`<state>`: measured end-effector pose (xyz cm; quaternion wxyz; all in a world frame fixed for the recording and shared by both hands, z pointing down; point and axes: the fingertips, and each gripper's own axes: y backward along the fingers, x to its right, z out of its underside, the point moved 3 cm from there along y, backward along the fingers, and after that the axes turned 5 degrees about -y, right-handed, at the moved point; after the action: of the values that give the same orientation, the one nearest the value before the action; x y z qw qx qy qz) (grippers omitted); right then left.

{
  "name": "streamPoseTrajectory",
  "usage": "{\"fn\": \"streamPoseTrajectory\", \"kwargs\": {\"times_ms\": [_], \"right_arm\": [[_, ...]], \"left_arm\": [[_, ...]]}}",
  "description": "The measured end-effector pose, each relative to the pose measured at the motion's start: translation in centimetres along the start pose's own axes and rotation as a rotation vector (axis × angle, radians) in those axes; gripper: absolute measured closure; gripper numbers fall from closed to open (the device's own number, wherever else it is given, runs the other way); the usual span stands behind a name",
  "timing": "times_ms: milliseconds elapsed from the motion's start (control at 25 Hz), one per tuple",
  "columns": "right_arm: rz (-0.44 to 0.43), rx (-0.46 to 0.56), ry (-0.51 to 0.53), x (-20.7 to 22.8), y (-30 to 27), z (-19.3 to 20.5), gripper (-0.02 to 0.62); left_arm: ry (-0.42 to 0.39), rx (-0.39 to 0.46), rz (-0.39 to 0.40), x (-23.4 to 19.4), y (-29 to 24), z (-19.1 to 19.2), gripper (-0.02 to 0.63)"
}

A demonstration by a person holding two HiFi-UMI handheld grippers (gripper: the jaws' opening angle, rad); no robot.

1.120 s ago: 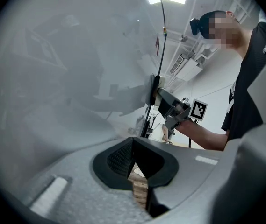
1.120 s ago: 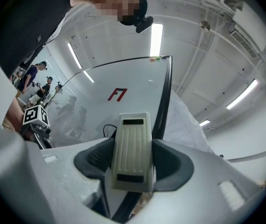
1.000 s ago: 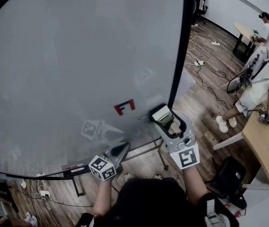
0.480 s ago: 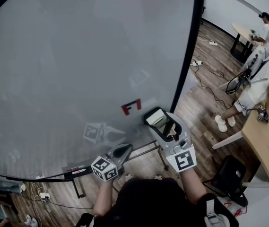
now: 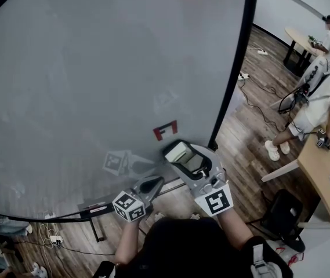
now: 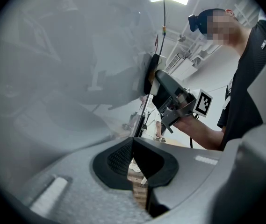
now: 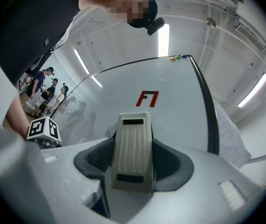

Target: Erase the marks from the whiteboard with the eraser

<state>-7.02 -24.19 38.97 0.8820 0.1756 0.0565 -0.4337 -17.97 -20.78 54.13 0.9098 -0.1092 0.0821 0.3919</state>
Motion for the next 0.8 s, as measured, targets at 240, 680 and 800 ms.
{"fn": "streamPoseTrajectory", "kwargs": {"times_ms": [240, 680, 800], "right_arm": [[-0.125, -0.010, 0.057, -3.9, -1.5, 0.3, 0.341], [-0.112, -0.035, 0.135, -1.9, -0.7, 0.2, 0.341], [-0.056, -0.043, 0.140, 0.4, 0.4, 0.3, 0.341]], "left_arm": [[0.007, 0.008, -0.016, -0.1, 0.2, 0.0, 0.595], [0.010, 0.022, -0.040, -0.2, 0.4, -0.1, 0.595], [0.009, 0.021, -0.038, 0.1, 0.1, -0.1, 0.595]]}}
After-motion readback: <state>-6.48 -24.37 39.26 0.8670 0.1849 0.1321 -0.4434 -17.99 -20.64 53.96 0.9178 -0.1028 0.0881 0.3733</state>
